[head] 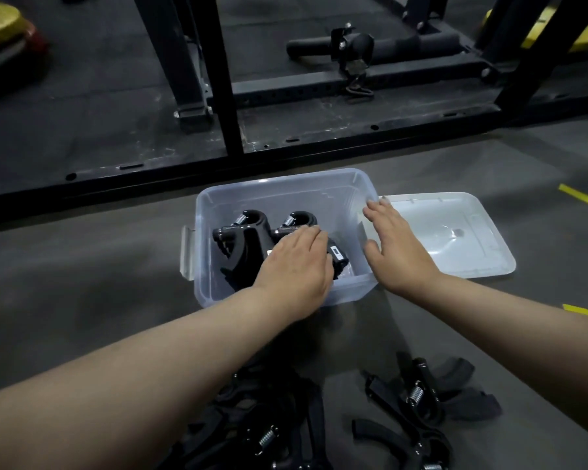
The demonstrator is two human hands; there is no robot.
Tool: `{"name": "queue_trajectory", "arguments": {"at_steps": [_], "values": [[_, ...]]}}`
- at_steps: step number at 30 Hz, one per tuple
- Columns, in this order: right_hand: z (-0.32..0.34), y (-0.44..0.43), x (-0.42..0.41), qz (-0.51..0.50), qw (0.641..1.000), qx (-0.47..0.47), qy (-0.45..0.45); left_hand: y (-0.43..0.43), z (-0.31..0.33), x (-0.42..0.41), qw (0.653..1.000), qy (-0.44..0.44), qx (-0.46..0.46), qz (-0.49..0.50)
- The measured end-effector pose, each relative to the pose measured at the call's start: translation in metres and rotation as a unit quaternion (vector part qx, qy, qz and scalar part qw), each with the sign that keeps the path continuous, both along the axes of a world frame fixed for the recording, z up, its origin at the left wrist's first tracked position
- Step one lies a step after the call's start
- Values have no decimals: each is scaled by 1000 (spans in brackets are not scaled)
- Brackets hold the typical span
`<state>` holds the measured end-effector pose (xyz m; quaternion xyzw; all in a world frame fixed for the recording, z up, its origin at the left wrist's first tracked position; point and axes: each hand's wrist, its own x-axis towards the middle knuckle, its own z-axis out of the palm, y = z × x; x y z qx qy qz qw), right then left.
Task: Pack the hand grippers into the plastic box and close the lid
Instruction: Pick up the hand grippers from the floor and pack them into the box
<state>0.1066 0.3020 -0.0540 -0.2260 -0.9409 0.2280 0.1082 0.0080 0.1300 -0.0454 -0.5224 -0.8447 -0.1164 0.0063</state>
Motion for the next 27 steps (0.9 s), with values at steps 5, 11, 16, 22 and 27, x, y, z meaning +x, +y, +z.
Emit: {"name": "queue_trajectory", "arguments": {"at_steps": [5, 11, 16, 22, 27], "values": [[-3, -7, 16, -16, 994, -84, 64, 26, -3, 10, 999, 1, -31, -18], [-20, -23, 50, -16, 984, -149, 94, 55, -3, 21, 999, -18, -12, -39], [-31, -29, 84, 14, 975, -215, 58, 66, -11, 26, 996, -24, -14, -80], [-64, 4, 148, 75, 966, -81, -235, 68, -18, 23, 994, -21, -9, -103], [-67, -4, 167, 281, 879, 20, -384, 69, -20, 22, 994, -23, 2, -106]]}}
